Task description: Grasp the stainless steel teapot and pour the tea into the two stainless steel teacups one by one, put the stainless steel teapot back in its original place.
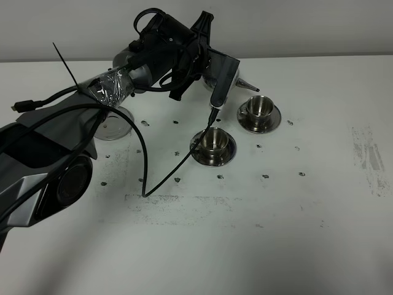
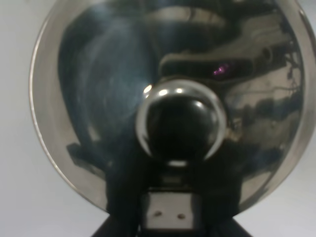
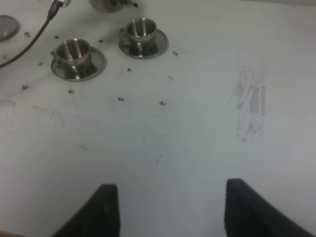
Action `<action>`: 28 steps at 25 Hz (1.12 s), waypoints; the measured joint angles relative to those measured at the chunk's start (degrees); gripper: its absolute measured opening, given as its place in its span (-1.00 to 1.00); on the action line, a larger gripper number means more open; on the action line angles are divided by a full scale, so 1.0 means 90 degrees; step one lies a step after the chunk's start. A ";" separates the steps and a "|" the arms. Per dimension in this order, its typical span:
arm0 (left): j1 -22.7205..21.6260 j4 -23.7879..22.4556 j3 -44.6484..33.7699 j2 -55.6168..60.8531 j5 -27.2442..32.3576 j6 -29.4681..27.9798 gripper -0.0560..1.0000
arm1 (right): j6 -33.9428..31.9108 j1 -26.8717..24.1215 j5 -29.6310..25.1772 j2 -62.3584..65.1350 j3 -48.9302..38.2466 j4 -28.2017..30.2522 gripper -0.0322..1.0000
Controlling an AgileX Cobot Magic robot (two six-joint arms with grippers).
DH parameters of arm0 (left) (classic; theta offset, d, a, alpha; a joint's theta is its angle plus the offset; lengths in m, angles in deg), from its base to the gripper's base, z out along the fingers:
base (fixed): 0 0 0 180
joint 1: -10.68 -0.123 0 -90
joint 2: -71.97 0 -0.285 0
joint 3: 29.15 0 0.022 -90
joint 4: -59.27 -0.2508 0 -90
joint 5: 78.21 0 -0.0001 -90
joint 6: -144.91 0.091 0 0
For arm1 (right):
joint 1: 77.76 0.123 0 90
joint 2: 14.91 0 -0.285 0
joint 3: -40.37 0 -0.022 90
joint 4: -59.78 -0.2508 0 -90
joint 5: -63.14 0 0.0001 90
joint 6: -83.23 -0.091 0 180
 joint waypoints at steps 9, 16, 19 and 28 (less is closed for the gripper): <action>0.0069 -0.0187 0.0000 0.0000 -0.0053 0.0000 -0.54 | 0.0000 0.0000 0.0000 0.0000 0.0000 0.0000 -0.05; 0.0135 -0.0539 0.0000 0.0000 -0.0060 0.0000 -0.54 | 0.0000 0.0000 0.0000 0.0000 0.0000 0.0000 -0.05; 0.0142 -0.0598 0.0000 0.0000 -0.0060 0.0000 -0.54 | 0.0000 0.0000 0.0000 0.0000 0.0000 0.0000 -0.05; 0.0170 -0.0639 0.0000 0.0000 -0.0082 0.0000 -0.54 | 0.0000 0.0000 0.0000 0.0000 0.0000 0.0000 -0.05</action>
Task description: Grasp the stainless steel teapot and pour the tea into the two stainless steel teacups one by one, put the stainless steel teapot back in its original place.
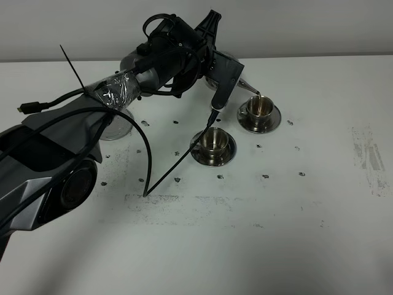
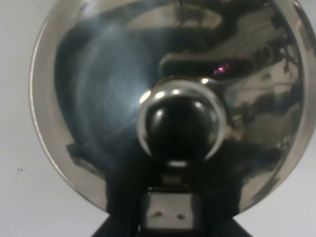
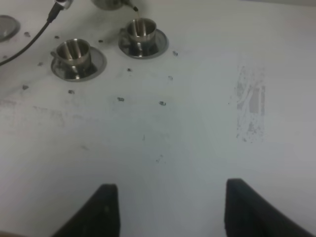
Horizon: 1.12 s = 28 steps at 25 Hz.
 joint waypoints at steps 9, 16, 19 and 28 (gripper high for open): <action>0.0024 -0.0021 0.0000 0.0000 -0.0010 0.0000 -0.54 | 0.0000 0.0000 0.0000 0.0000 0.0000 0.0000 -0.05; 0.0031 -0.0151 0.0000 0.0000 -0.0018 0.0000 -0.54 | 0.0000 0.0000 0.0000 0.0000 0.0000 0.0000 -0.05; 0.0031 -0.0208 0.0000 0.0000 -0.0031 0.0000 -0.54 | 0.0000 0.0000 0.0000 0.0000 0.0000 0.0000 -0.05; 0.0031 -0.0317 0.0000 0.0000 -0.0059 0.0007 -0.54 | 0.0000 0.0000 0.0000 0.0000 0.0000 0.0000 -0.05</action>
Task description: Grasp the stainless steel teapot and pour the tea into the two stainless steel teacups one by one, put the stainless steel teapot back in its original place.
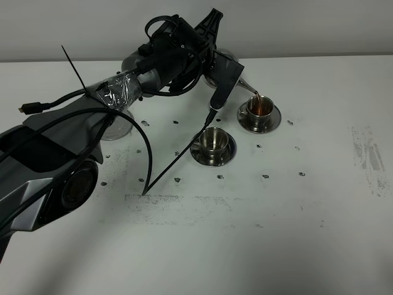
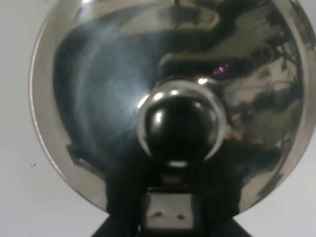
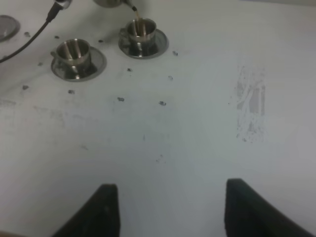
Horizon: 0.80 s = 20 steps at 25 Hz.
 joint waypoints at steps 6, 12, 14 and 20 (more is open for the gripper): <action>0.0013 0.0000 0.0000 0.0000 -0.0046 0.0089 -0.54 | 0.0000 0.0000 0.0000 0.0000 0.0000 0.0000 -0.05; 0.0065 -0.0002 -0.0006 0.0000 -0.0095 0.0166 -0.54 | 0.0000 0.0000 0.0000 0.0000 0.0000 0.0000 -0.05; 0.0071 -0.0002 -0.0006 0.0000 -0.0095 0.0178 -0.54 | 0.0000 0.0000 0.0000 0.0000 0.0000 0.0000 -0.05; 0.0076 -0.0007 -0.0006 0.0000 -0.0095 0.0178 -0.54 | 0.0000 0.0000 0.0000 0.0000 0.0000 0.0000 -0.05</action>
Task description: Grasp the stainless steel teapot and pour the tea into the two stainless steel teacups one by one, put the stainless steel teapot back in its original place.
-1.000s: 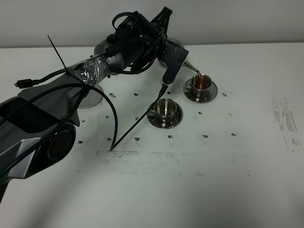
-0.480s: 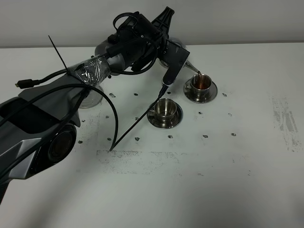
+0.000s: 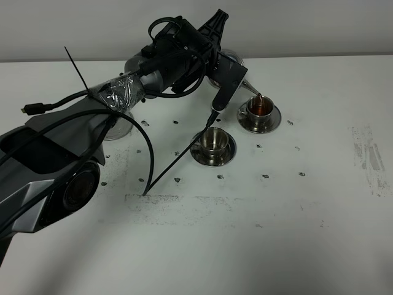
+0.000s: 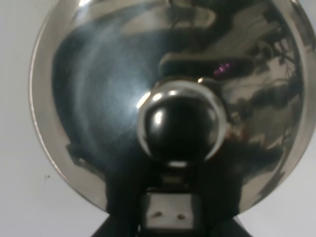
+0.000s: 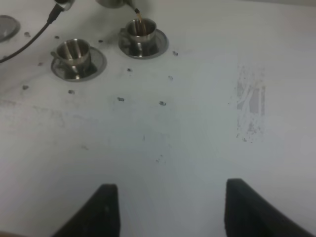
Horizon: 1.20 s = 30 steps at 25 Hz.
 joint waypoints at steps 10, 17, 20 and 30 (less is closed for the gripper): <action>0.0000 -0.0192 0.0000 0.0000 0.0000 0.0000 -0.54 | 0.0000 0.0000 0.0000 0.0000 0.0000 0.0000 -0.05; 0.0000 -0.0192 0.0000 0.0000 0.0000 0.0000 -0.54 | 0.0000 0.0000 0.0000 0.0000 0.0000 0.0000 -0.05; 0.0000 -0.0233 0.0000 0.0000 0.0000 0.0000 -0.54 | 0.0000 0.0000 0.0000 0.0000 0.0000 0.0000 -0.05; 0.0000 -0.0302 0.0000 0.0000 -0.0007 -0.0006 -0.54 | 0.0000 0.0000 0.0000 0.0000 0.0000 0.0000 -0.05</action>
